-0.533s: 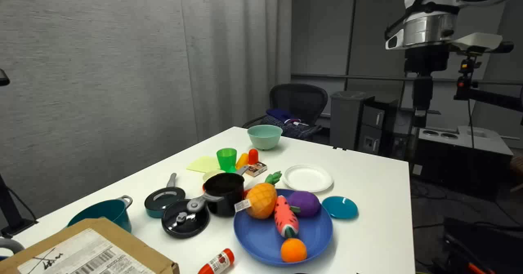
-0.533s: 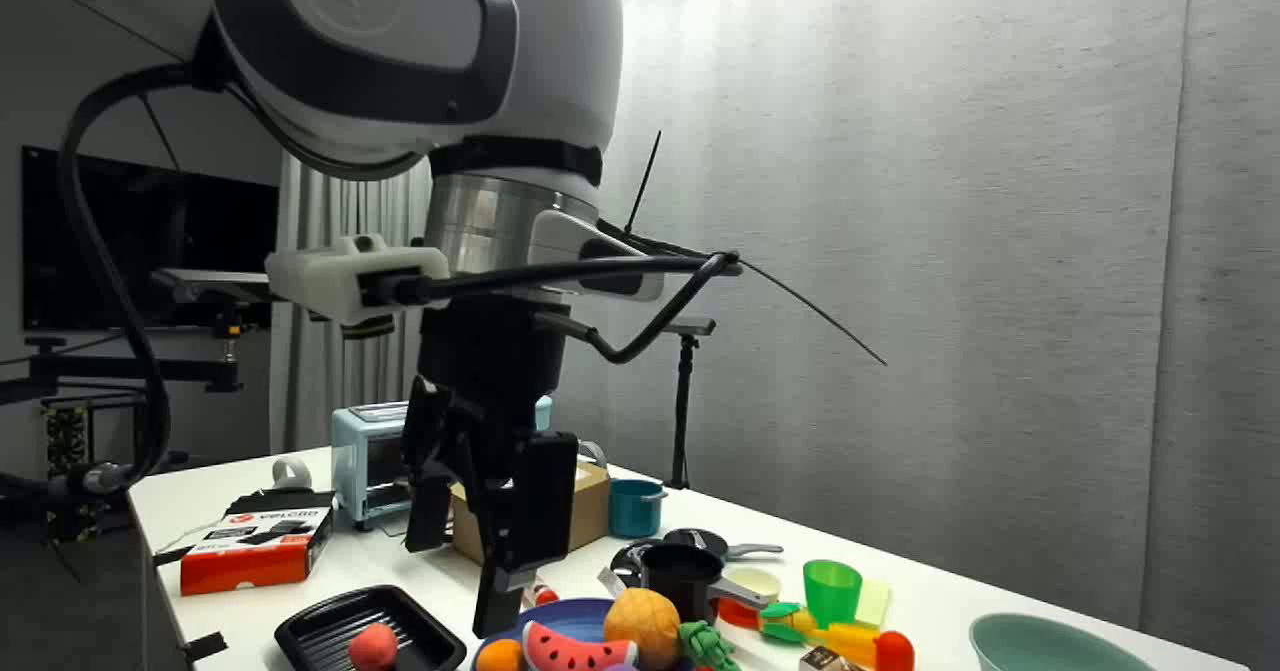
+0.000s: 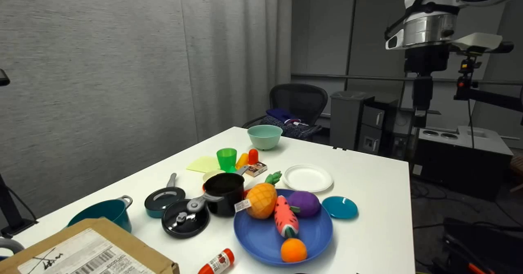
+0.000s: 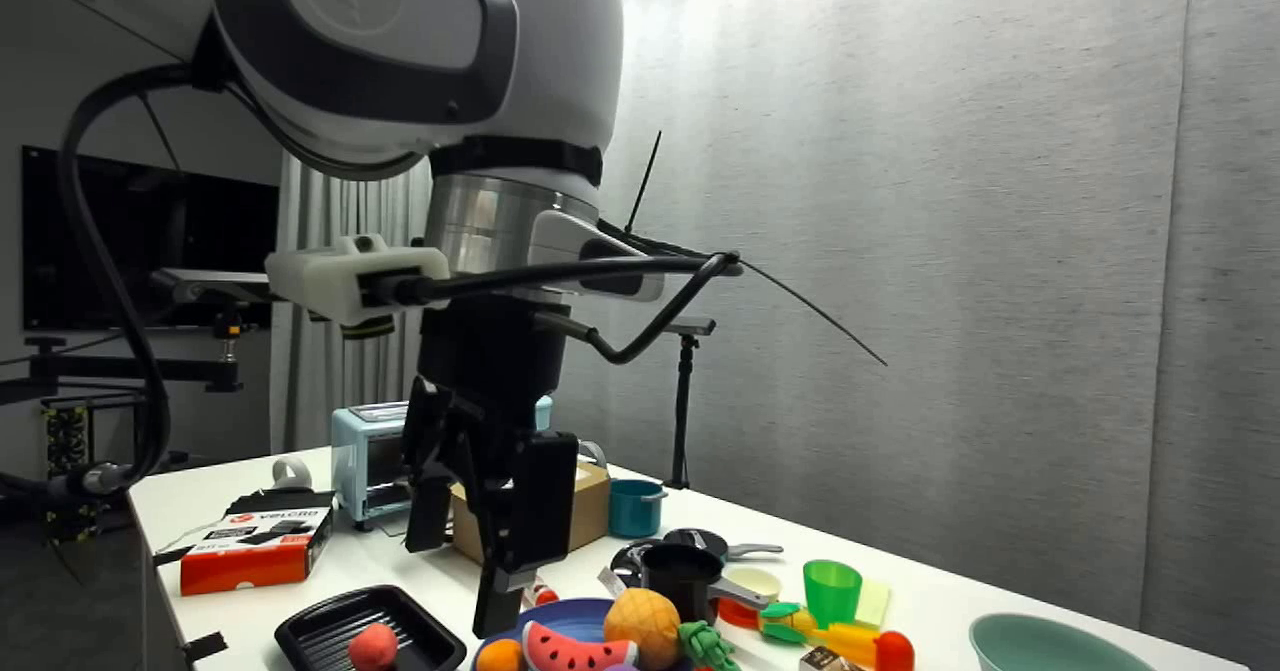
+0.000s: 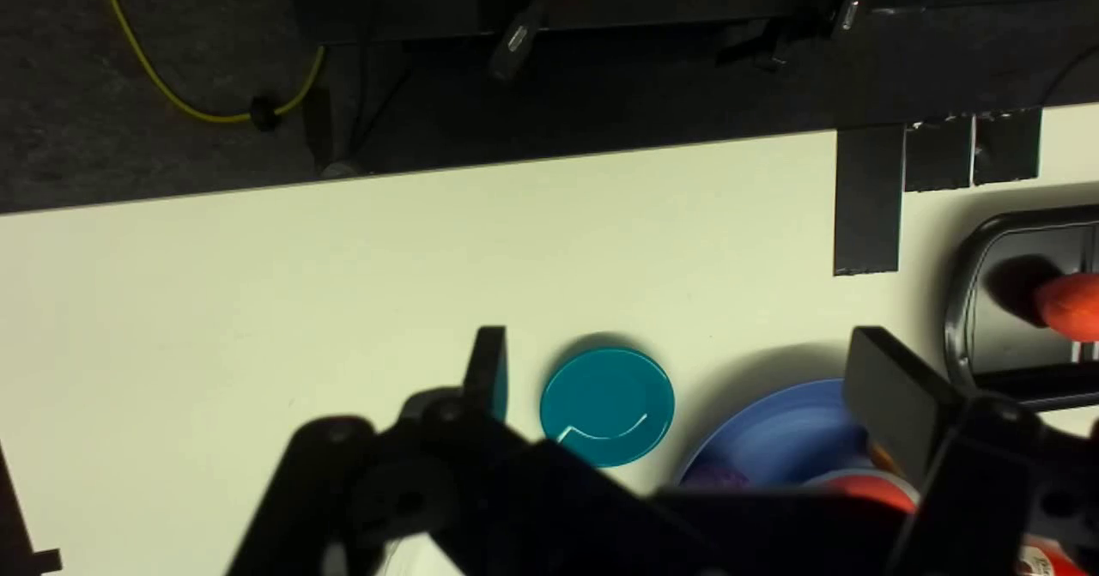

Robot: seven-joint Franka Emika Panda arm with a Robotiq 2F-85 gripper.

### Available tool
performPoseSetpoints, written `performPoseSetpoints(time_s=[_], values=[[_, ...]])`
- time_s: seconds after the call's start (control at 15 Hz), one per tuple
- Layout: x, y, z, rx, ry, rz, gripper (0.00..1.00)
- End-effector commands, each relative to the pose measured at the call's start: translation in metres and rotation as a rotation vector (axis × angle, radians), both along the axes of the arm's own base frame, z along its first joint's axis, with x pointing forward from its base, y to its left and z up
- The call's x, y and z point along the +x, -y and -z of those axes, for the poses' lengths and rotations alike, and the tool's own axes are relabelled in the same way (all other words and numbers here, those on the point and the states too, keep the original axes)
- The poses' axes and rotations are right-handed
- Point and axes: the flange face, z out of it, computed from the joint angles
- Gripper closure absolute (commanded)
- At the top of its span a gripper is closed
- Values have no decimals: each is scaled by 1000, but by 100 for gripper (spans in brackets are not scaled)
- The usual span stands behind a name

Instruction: Put the pineapple and watermelon plushies on the white plate, then the purple plushie in the black pot and the orange plushie on the table

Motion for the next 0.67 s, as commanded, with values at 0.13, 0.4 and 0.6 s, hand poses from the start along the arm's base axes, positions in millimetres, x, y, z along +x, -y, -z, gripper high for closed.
performPoseSetpoints(time_s=[0.13,0.4,0.6], values=[[0,0,0,0,-1,0,0],[5,-1,0,-7,32,32,0],[30,-12,2,27,129,121,0]])
